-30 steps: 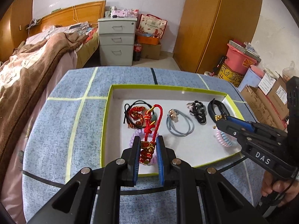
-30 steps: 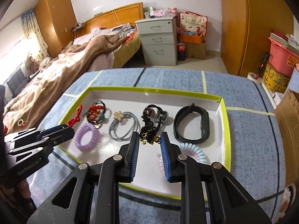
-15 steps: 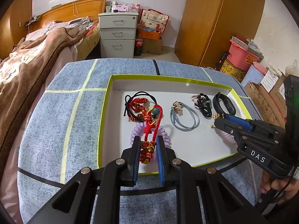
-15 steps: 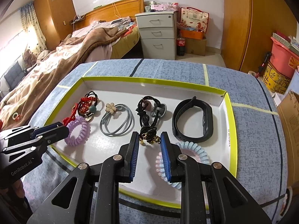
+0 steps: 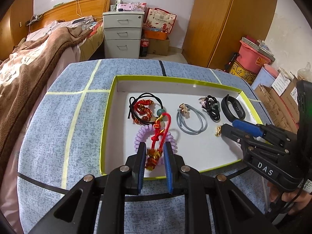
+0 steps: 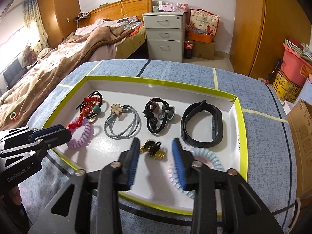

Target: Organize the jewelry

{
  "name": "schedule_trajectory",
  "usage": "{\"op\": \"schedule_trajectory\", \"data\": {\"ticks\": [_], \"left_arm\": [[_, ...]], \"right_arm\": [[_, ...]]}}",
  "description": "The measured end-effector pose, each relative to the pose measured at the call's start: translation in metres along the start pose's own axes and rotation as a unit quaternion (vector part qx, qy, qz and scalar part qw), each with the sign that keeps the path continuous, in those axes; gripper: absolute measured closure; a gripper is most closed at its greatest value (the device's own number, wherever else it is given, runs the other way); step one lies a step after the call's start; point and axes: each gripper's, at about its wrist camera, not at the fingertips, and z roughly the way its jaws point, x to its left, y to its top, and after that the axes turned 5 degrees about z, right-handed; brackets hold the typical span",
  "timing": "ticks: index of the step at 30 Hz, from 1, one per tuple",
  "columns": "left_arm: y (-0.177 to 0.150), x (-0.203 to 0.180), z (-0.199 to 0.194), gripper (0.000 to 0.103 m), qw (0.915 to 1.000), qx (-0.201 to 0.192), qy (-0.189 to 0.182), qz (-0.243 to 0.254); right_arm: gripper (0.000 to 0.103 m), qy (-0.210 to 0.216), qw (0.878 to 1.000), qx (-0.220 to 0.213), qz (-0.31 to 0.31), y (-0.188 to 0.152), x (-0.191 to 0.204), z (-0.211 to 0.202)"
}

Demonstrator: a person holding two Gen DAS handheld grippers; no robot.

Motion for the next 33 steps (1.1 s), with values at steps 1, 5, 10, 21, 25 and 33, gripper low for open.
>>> {"op": "schedule_trajectory", "data": {"ticks": [1,5,10,21,25,33], "left_arm": [[0.000,0.001,0.000,0.079,1.0000,0.001,0.002,-0.002],[-0.002,-0.001,-0.004,0.075,1.0000,-0.002,0.006,0.002],[-0.002,-0.001,-0.009,0.067,0.9999,-0.011,0.010,-0.002],[-0.012,-0.015,-0.032,0.054,0.9978,-0.041,0.050,0.011],[-0.018,-0.020,-0.039,0.054,0.9968,-0.047,0.064,0.010],[-0.032,-0.029,-0.055,0.054,0.9950,-0.067,0.074,0.004]], "right_arm": [[0.062,0.001,1.000,-0.001,0.000,0.000,0.000,-0.001],[0.062,0.000,1.000,-0.005,0.002,0.000,-0.001,-0.003],[0.062,0.001,1.000,-0.008,0.004,-0.003,-0.001,-0.008],[0.056,-0.008,0.999,-0.037,0.015,-0.024,0.004,-0.040],[0.056,-0.016,0.999,-0.042,0.027,-0.032,0.003,-0.050],[0.055,-0.018,0.997,-0.063,0.047,-0.047,0.003,-0.072]]}}
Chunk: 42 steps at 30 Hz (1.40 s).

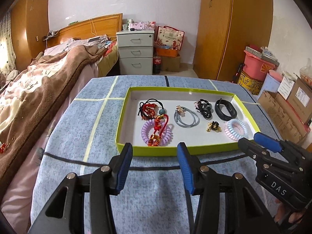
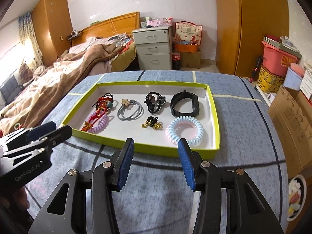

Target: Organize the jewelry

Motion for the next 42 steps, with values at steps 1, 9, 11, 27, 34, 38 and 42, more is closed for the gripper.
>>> {"op": "schedule_trajectory", "data": {"ticks": [1,9,11,27,34,38,42], "left_arm": [[-0.001,-0.001,-0.002,0.054,1.0000,-0.002,0.003,0.000],[-0.013,-0.002,-0.012,0.054,0.9998,-0.010,0.014,-0.008],[-0.015,-0.002,-0.014,0.054,0.9998,-0.010,0.017,-0.008],[-0.021,-0.006,-0.020,0.054,0.9996,-0.010,0.024,-0.007],[-0.022,-0.006,-0.020,0.054,0.9997,-0.008,0.023,-0.007],[-0.022,-0.005,-0.020,0.054,0.9997,-0.008,0.023,-0.009],[-0.022,-0.004,-0.020,0.054,0.9996,-0.007,0.024,-0.010]], "right_arm": [[0.055,0.001,1.000,-0.001,0.000,-0.002,0.000,-0.003],[0.055,0.012,1.000,-0.010,0.010,-0.015,0.007,-0.018],[0.055,0.011,1.000,-0.010,0.010,-0.017,0.009,-0.019],[0.055,0.005,1.000,-0.012,0.018,-0.025,0.008,-0.023],[0.055,0.006,1.000,-0.011,0.018,-0.026,0.006,-0.024],[0.055,0.006,1.000,-0.011,0.017,-0.026,0.008,-0.024],[0.055,0.006,1.000,-0.011,0.017,-0.026,0.008,-0.024]]}}
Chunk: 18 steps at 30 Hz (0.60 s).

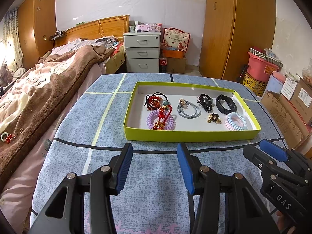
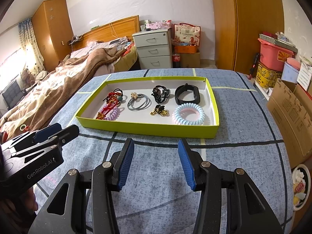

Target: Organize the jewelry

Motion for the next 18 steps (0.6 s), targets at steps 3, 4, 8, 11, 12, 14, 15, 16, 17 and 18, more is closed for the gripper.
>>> {"op": "schedule_trajectory", "data": {"ticks": [3,4,8,11,12,14,15,16,17,18], "left_arm": [[-0.0003,0.0003,0.0006,0.054,1.0000,0.001,0.001,0.000],[-0.0004,0.0005,0.0009,0.054,1.0000,0.002,0.000,0.000],[-0.0012,0.0012,0.0017,0.054,1.0000,0.003,0.001,-0.001],[-0.0009,0.0011,0.0018,0.054,1.0000,0.003,0.002,0.000],[-0.0012,0.0010,0.0016,0.054,1.0000,0.003,0.002,-0.002],[-0.0010,0.0013,0.0019,0.054,1.0000,0.004,0.001,-0.002],[-0.0014,0.0011,0.0022,0.054,1.0000,0.004,0.002,-0.002],[-0.0014,0.0010,0.0021,0.054,1.0000,0.004,0.003,-0.001],[-0.0016,0.0008,0.0024,0.054,1.0000,0.004,0.002,0.000],[-0.0016,0.0008,0.0023,0.054,1.0000,0.004,0.002,-0.001]], "right_arm": [[0.055,-0.001,1.000,0.001,-0.001,-0.0001,-0.0001,0.0002],[0.055,0.000,1.000,0.000,-0.002,-0.0002,0.0000,0.0002],[0.055,-0.001,1.000,0.001,-0.001,-0.0003,0.0003,0.0006],[0.055,0.000,1.000,0.002,-0.003,-0.0008,0.0011,0.0011],[0.055,0.000,1.000,0.003,-0.004,-0.0008,0.0016,0.0015],[0.055,0.000,1.000,0.003,-0.004,-0.0009,0.0011,0.0016],[0.055,0.000,1.000,0.003,-0.003,-0.0006,0.0016,0.0015],[0.055,0.000,1.000,0.003,-0.003,-0.0007,0.0017,0.0017],[0.055,0.000,1.000,0.003,-0.003,-0.0007,0.0017,0.0017],[0.055,-0.001,1.000,0.003,-0.003,-0.0008,0.0017,0.0021]]}}
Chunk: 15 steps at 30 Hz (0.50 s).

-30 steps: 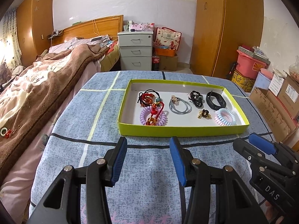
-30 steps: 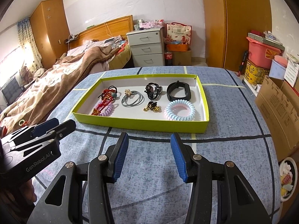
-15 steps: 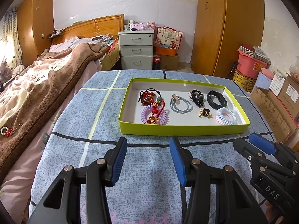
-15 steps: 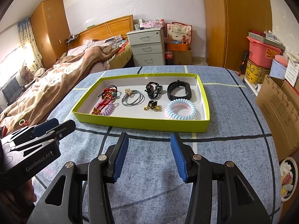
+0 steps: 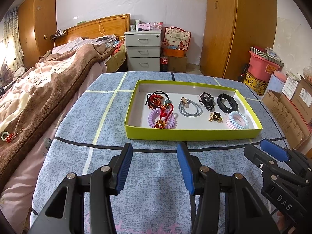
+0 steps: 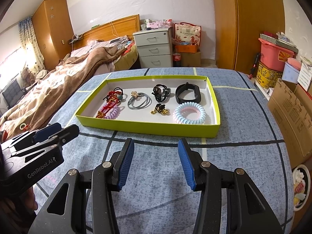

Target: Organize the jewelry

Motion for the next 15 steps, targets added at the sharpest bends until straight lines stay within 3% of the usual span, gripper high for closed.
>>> {"op": "schedule_trajectory", "data": {"ticks": [15], "left_arm": [[-0.0007,0.0012,0.0021,0.054,1.0000,0.006,0.001,-0.005]], "right_arm": [[0.055,0.001,1.000,0.001,0.000,0.0000,-0.0001,0.0006]]}}
